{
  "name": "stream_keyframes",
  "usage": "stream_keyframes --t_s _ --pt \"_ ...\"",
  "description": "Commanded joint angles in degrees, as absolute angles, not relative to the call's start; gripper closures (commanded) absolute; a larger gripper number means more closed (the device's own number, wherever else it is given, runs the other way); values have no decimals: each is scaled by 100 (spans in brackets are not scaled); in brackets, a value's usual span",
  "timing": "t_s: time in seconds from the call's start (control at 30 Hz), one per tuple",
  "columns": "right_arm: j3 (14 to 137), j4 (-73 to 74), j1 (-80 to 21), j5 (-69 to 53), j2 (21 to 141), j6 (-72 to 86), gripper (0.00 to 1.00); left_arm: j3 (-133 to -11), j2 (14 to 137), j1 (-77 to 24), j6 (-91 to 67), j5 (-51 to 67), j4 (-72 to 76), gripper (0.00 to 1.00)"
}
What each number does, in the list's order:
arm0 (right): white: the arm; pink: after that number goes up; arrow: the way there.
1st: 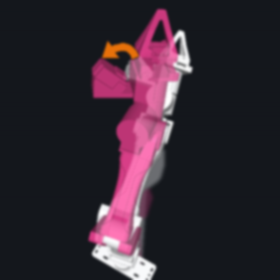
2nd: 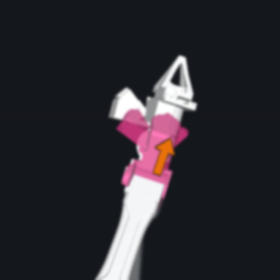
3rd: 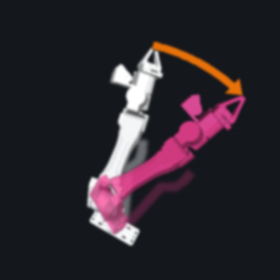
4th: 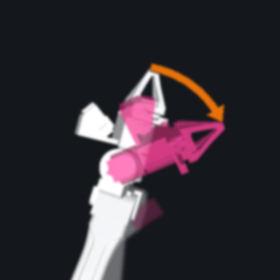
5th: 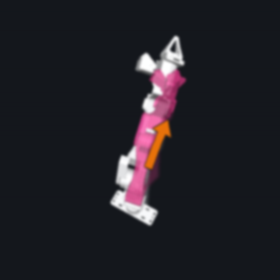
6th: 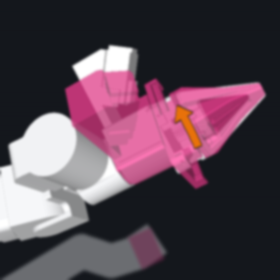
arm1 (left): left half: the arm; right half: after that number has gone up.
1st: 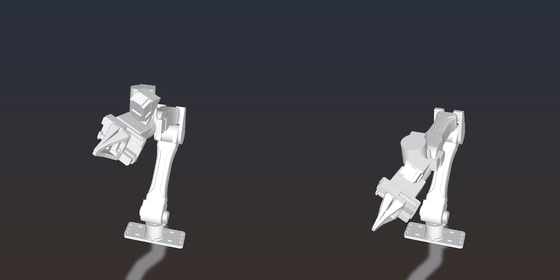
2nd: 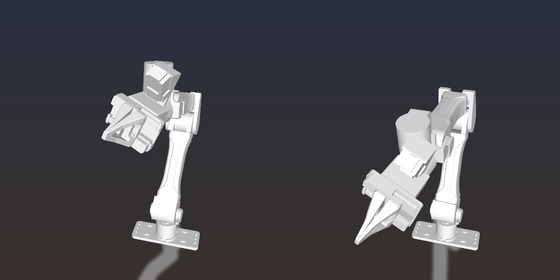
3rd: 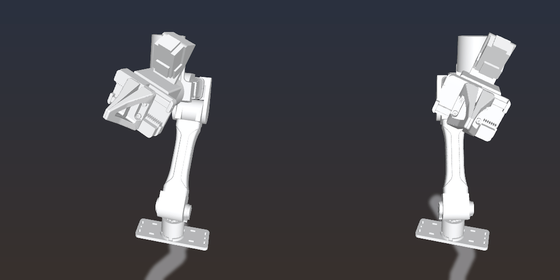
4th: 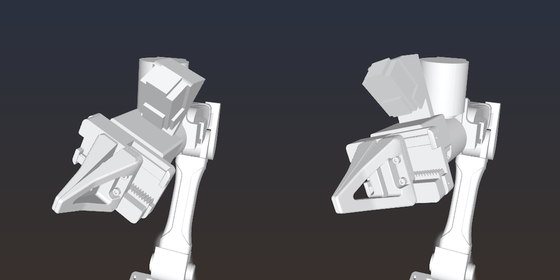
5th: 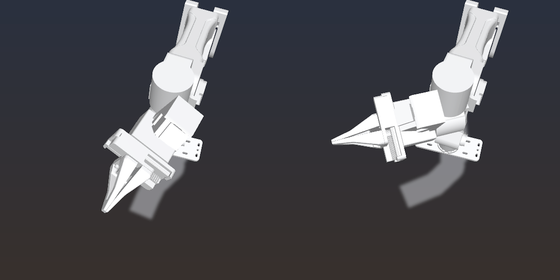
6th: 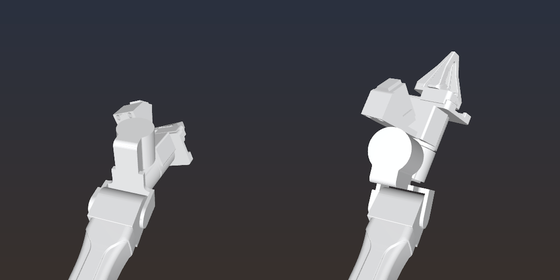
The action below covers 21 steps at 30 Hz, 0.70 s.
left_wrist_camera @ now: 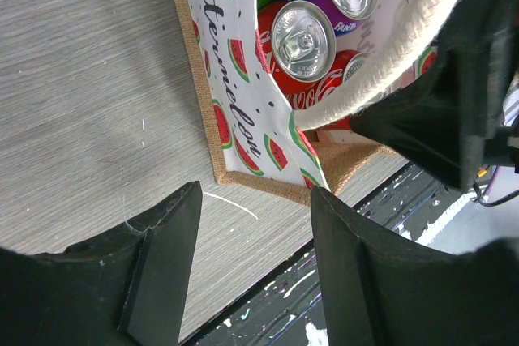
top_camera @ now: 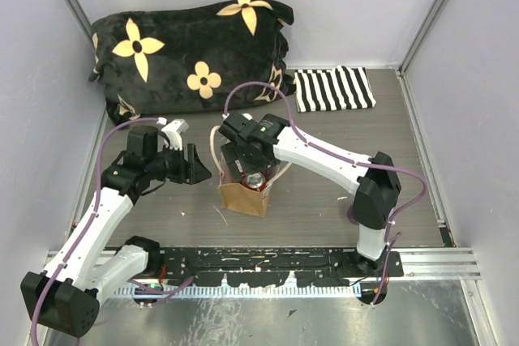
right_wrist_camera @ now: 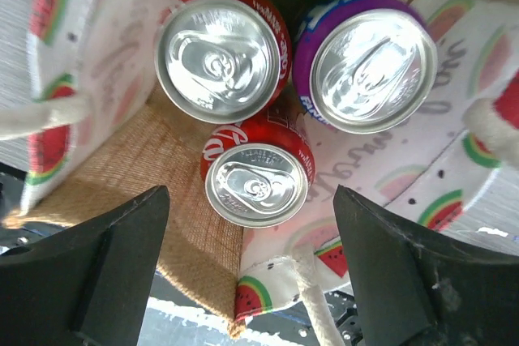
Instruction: Place the beverage into the canvas bag
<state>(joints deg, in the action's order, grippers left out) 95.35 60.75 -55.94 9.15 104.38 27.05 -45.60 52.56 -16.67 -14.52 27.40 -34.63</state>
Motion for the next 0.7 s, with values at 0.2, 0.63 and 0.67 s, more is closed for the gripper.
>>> stream_keyframes --t_s 0.2,0.63,0.67 --pt "11215 6351 -5585 2157 10178 2738 11 -4463 5184 -1679 -1438 2794 -3301 37" --pt "9725 7110 -2678 2649 8400 2567 10 -4430 5204 -1679 -1441 2843 -3267 37" --pt "9435 7129 -2429 2560 8217 2554 10 -4426 5218 -1685 -1435 2846 -3257 37"
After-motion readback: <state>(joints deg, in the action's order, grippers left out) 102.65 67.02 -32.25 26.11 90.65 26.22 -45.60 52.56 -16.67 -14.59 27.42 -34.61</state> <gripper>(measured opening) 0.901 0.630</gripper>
